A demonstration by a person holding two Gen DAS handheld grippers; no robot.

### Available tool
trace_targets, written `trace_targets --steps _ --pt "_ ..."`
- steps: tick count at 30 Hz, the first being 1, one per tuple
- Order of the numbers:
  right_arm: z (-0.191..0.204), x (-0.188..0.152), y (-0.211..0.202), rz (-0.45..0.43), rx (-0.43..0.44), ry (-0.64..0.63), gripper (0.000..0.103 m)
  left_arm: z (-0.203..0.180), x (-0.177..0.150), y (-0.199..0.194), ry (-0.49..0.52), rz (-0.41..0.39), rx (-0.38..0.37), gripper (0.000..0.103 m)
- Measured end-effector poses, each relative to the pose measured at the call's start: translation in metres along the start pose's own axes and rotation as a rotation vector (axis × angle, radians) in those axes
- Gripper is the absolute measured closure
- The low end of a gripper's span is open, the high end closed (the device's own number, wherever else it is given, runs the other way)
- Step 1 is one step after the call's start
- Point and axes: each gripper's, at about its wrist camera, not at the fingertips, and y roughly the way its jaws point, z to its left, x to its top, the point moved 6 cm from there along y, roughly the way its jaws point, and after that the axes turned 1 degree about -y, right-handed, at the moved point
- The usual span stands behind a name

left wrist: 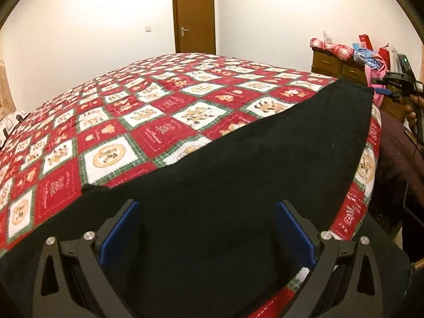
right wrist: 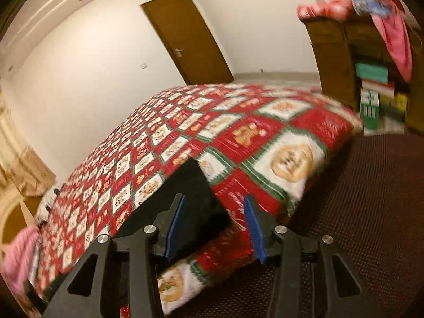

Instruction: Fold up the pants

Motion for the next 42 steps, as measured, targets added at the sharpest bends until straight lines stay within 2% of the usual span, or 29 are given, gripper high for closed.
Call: trace_targets --steps 5,8,12,15,18,22,29,34,37,39,40,42 --pt "-0.003 -0.01 0.018 0.052 0.049 0.037 0.056 -0.002 -0.016 0.009 -0.015 0.026 0.005 0.0" --pt "-0.001 -0.013 0.02 0.045 0.055 0.04 0.056 -0.003 -0.019 0.007 0.007 0.009 0.011 0.0" --pt "0.006 -0.016 0.018 0.052 0.13 0.06 0.056 -0.001 -0.014 0.002 0.0 0.0 0.025 0.0" --pt "0.01 -0.018 0.021 0.047 0.117 0.043 0.056 0.003 -0.011 -0.003 -0.019 -0.02 0.031 0.0" --pt "0.006 -0.018 0.019 0.027 0.13 0.071 0.056 0.007 -0.016 0.004 -0.042 0.019 0.032 0.0" --pt "0.007 -0.019 0.019 0.001 0.132 0.052 0.056 0.005 -0.019 0.005 -0.022 0.017 0.052 0.0" --pt "0.007 -0.016 0.02 -0.004 0.122 0.052 0.056 0.018 -0.018 0.001 -0.063 0.038 0.094 0.0" --pt "0.015 -0.019 0.021 -0.009 0.08 -0.005 0.056 0.022 -0.022 0.002 -0.071 0.048 0.099 0.0" --pt "0.023 -0.021 0.021 -0.011 0.063 -0.048 0.069 0.022 -0.023 0.003 -0.067 0.053 0.105 0.0" --pt "0.024 -0.022 0.023 -0.009 0.06 -0.052 0.073 0.022 -0.023 0.004 -0.066 0.056 0.106 0.0" --pt "0.025 -0.022 0.024 -0.006 0.061 -0.053 0.087 0.022 -0.023 0.003 -0.067 0.056 0.105 0.0" --pt "0.025 -0.021 0.024 -0.012 0.069 -0.049 0.091 0.023 -0.024 0.003 -0.064 0.059 0.102 0.0"
